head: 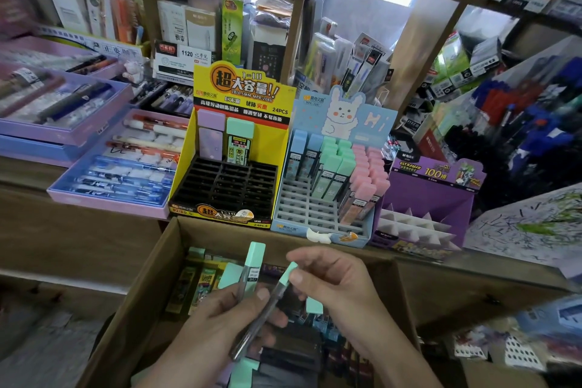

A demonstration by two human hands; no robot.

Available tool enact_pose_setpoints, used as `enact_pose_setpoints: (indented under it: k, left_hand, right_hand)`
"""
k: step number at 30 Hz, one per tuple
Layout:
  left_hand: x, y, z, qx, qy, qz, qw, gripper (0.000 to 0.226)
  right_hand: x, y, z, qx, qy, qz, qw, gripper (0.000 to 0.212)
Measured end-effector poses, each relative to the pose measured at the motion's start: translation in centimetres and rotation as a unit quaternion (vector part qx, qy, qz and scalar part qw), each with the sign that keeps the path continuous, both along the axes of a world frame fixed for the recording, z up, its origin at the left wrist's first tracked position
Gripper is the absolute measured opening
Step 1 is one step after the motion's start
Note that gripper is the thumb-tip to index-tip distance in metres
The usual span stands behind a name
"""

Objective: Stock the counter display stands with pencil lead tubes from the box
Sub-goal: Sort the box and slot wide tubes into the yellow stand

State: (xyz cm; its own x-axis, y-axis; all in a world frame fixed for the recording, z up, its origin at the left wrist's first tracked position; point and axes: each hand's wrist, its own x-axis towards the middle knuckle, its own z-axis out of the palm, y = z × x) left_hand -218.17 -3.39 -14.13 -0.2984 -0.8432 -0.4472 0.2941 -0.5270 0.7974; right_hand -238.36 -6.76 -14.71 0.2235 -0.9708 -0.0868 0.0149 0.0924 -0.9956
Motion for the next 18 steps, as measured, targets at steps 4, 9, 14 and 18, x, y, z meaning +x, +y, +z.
enact_pose_setpoints:
  k: [4, 9, 14, 18]
  left_hand:
    - [-0.1, 0.1, 0.0, 0.008, 0.009, 0.004, 1.000, 0.028]
    - [-0.1, 0.1, -0.2, 0.047, 0.014, 0.033, 0.998, 0.032]
    - [0.0, -0.1, -0.2, 0.042, -0.020, 0.039, 0.998, 0.024]
    - [0.1, -0.2, -0.4, 0.018, -0.050, 0.051, 0.997, 0.023]
  right_hand:
    - [-0.4, -0.2, 0.1, 0.002, 0.000, -0.039, 0.999, 0.025]
    - [-1.5, -0.4, 1.6, 0.004, -0.067, -0.076, 0.995, 0.013]
    - [-3.2, -0.5, 4.2, -0.052, -0.011, -0.146, 0.988, 0.014]
    - [-5.7, -0.9, 6.3, -0.134, 0.064, -0.215, 0.965, 0.011]
